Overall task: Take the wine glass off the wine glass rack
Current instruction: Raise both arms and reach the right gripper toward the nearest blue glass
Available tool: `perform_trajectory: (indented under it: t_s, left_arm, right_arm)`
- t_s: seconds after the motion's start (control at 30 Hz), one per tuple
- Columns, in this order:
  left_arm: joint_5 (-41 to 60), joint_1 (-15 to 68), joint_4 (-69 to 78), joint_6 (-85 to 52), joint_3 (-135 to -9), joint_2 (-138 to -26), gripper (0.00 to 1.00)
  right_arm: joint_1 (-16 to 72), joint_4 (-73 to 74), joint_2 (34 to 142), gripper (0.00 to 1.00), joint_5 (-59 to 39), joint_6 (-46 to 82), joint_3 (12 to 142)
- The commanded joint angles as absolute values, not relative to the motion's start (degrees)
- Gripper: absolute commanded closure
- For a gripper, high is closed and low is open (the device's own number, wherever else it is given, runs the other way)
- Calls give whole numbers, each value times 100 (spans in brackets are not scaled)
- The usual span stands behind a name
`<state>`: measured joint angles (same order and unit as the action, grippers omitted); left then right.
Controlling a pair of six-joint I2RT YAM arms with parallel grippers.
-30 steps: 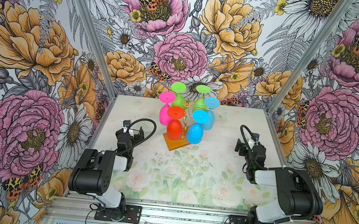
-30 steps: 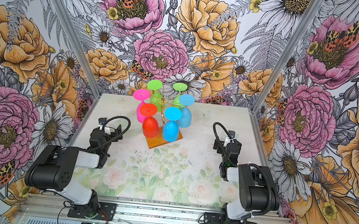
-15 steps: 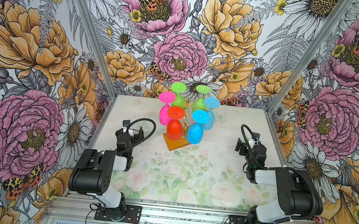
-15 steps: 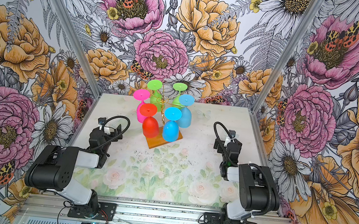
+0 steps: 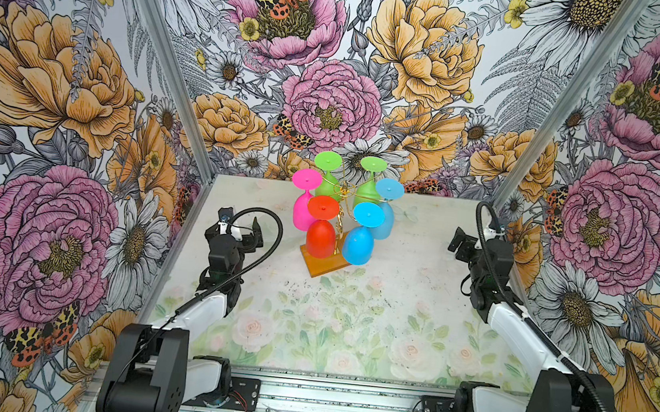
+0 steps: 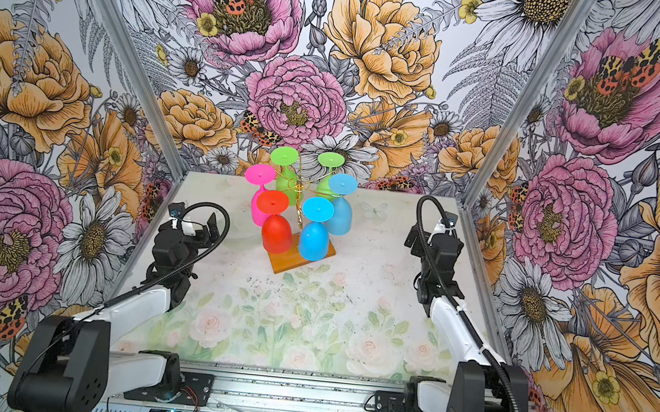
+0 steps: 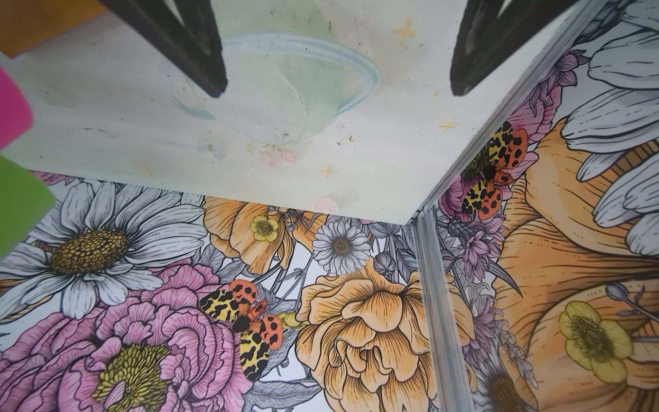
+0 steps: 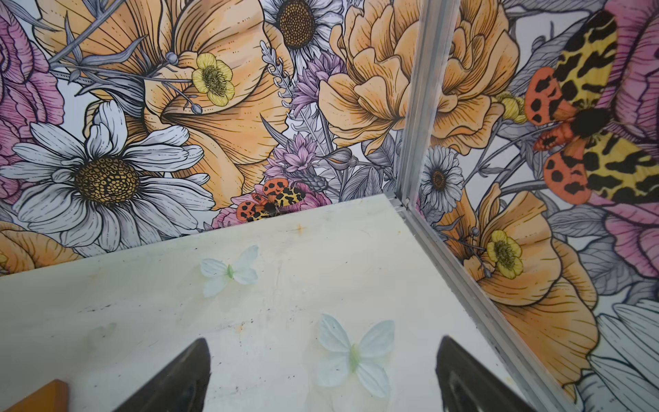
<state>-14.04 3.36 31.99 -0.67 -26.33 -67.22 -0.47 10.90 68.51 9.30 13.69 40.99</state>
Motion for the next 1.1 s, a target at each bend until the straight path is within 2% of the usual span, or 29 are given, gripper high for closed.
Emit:
perform_trajectory:
  t_s: [0.0,0.07,0.23,0.3,0.57,0.73,1.07]
  left_arm:
    - [-1902,572,1924,-191,-2841,-6073,1]
    - [-1817,648,1323,-325,-2969,-5643,1]
    - [-1027,729,-13,-818,-3393,-4961,1]
    - [-912,834,-361,-875,-3530,-4779,1]
    - [-837,1336,-1793,-810,-4253,-4386,1]
    - [-577,1572,-1907,-670,-4349,-4152,1]
    - [-281,1678,-2117,-628,-4482,-4140,1]
  right_arm:
    - [-62,-848,6495,1,331,2123,4532]
    - [-63,-1352,6363,2,-189,2400,4849]
    - [-21,-1892,6381,17,-2310,3474,5566]
    - [156,-1896,6343,19,-2613,3782,5740]
    - [1127,-1806,6379,25,-2938,4558,6450]
    - [1493,-1408,6669,28,-3212,5009,6677]
    - [2148,-1015,7231,45,-3186,5210,6899]
